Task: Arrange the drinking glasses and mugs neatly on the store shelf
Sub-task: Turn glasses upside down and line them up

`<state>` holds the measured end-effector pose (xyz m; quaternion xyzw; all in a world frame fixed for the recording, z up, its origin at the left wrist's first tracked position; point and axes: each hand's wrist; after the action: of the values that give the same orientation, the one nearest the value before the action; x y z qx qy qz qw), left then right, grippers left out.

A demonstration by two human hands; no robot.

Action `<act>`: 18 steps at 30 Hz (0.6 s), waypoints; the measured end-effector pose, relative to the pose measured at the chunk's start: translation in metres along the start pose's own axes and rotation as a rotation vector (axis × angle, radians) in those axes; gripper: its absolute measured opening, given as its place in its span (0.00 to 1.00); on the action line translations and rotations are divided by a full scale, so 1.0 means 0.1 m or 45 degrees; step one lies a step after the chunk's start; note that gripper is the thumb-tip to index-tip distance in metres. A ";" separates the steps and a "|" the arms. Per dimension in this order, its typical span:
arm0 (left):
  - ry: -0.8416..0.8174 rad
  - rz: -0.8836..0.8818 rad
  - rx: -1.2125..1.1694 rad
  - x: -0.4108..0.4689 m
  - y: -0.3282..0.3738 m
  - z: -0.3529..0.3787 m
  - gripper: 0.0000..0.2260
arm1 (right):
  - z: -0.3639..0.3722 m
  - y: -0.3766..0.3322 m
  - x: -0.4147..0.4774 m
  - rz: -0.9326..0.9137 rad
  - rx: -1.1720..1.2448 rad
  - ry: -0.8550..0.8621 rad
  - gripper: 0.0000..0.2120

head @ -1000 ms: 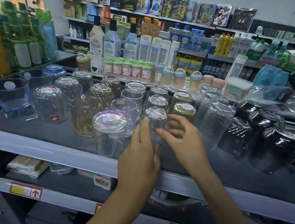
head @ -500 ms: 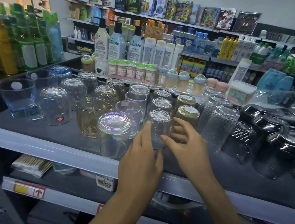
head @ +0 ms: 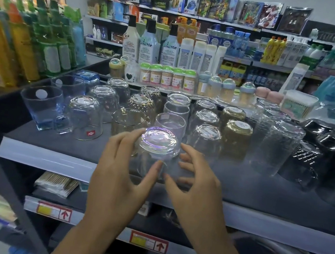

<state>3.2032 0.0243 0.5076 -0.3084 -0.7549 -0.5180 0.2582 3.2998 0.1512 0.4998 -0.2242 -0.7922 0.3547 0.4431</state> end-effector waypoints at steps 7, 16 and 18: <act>-0.131 -0.200 -0.261 0.07 -0.19 0.07 0.26 | 0.39 -0.07 0.08 0.042 -0.138 0.084 0.39; -0.181 -0.235 -0.521 0.06 -0.20 -0.04 0.22 | 0.39 -0.22 0.00 0.087 -0.042 0.274 0.38; -0.212 -0.180 -0.602 0.04 -0.11 -0.06 0.22 | 0.28 -0.24 -0.06 0.052 -0.019 0.360 0.40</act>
<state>3.1929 0.0163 0.5059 -0.3482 -0.6513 -0.6696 0.0790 3.2779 0.1215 0.5054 -0.2915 -0.7197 0.3227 0.5412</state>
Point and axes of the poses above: each hand's wrist, its own x-axis towards the middle knuckle, its own z-axis out of the palm, y = z × x, and after that the axes turned 11 degrees about y, right-handed
